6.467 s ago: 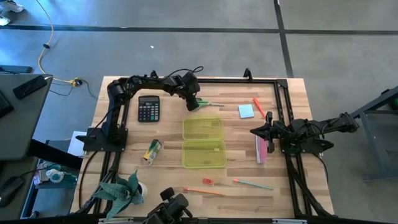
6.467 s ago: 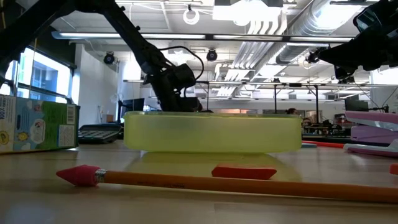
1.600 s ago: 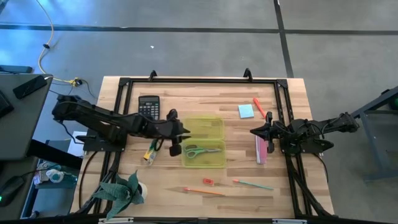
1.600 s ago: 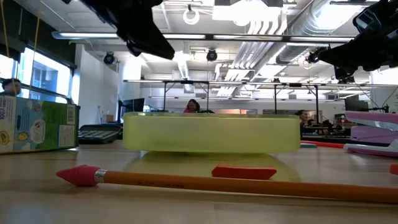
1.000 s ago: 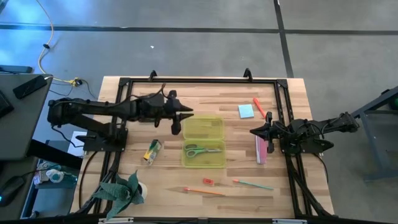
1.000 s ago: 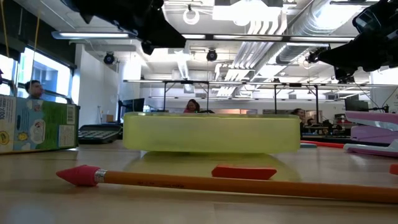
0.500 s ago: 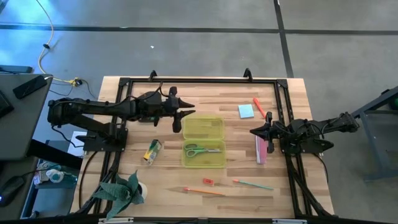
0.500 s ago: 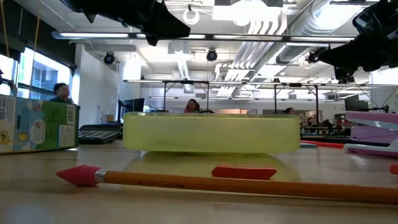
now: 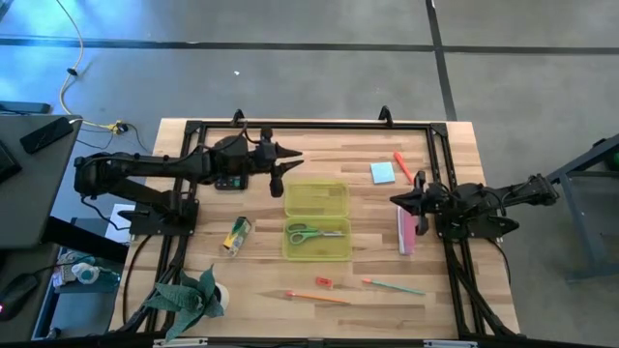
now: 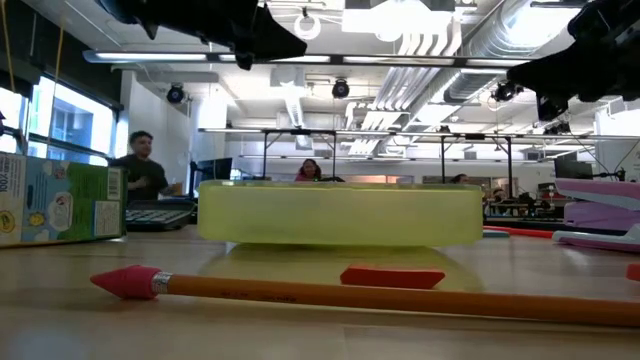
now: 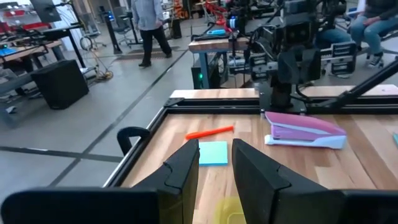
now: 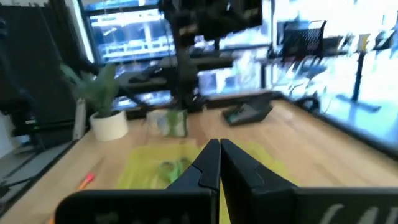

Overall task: Pack school essentials
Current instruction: Put the orange pen into the yellow supply box

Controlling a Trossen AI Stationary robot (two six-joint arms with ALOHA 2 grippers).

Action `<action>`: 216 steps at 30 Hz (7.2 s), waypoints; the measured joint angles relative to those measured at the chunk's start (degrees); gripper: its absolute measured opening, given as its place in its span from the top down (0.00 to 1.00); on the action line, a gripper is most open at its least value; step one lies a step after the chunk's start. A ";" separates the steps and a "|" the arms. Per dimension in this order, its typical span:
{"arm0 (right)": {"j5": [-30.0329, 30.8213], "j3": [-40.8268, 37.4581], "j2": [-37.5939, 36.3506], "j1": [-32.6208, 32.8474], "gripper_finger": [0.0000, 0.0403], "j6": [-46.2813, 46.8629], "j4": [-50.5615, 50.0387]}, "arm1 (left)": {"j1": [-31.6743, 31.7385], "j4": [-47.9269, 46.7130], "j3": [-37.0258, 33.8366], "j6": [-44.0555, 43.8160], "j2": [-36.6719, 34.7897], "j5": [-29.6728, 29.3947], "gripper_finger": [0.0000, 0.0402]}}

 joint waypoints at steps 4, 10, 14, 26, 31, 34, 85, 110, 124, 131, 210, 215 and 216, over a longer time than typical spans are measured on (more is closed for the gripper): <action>9.47 0.00 -0.02 0.00 1.00 -7.66 8.18 | 0.04 -0.02 0.00 -0.96 0.01 0.00 0.79; 20.80 0.00 -0.02 0.00 1.00 -22.11 20.88 | -0.09 -0.74 0.00 -2.02 0.01 0.02 0.79; 27.91 0.69 -0.02 -0.02 1.00 -30.55 29.26 | -0.09 -1.83 0.00 -2.57 0.01 0.01 0.79; 55.93 22.48 -0.02 -2.64 0.85 -29.92 2.69 | -0.09 -2.98 0.02 -3.93 1.12 0.02 0.79; 55.95 29.82 0.59 -2.64 0.76 -19.20 -11.55 | -0.09 -2.19 0.02 -3.91 1.10 -0.02 0.79; 56.14 31.60 1.93 -2.64 0.72 -16.91 -14.90 | -0.09 -1.03 0.04 -3.93 1.10 -0.02 0.79; -10.01 35.78 47.95 -62.99 0.70 1.53 -30.34 | -0.07 1.18 0.04 -2.40 1.10 -0.17 0.79; -20.37 35.78 72.57 -66.77 0.70 1.95 -32.20 | -0.07 0.76 0.02 -2.40 1.10 -0.15 0.79; -14.50 35.78 77.79 -64.83 0.52 2.28 -32.42 | -0.07 0.74 0.02 -2.40 1.10 -0.15 0.79; -14.19 35.78 78.16 -64.83 0.44 2.99 -32.19 | -0.07 0.74 0.02 -2.40 1.10 -0.15 0.79; -10.73 35.61 57.73 -50.89 0.94 10.85 -32.12 | -0.07 -0.13 0.00 -2.59 1.09 -0.15 0.79; -10.72 35.69 53.78 -41.96 0.94 12.22 -23.42 | -0.07 -0.60 0.00 -3.86 1.08 -0.15 0.79; -10.72 35.69 53.69 -39.95 0.94 12.24 -21.50 | -0.07 -0.94 0.00 -3.88 1.08 -0.15 0.79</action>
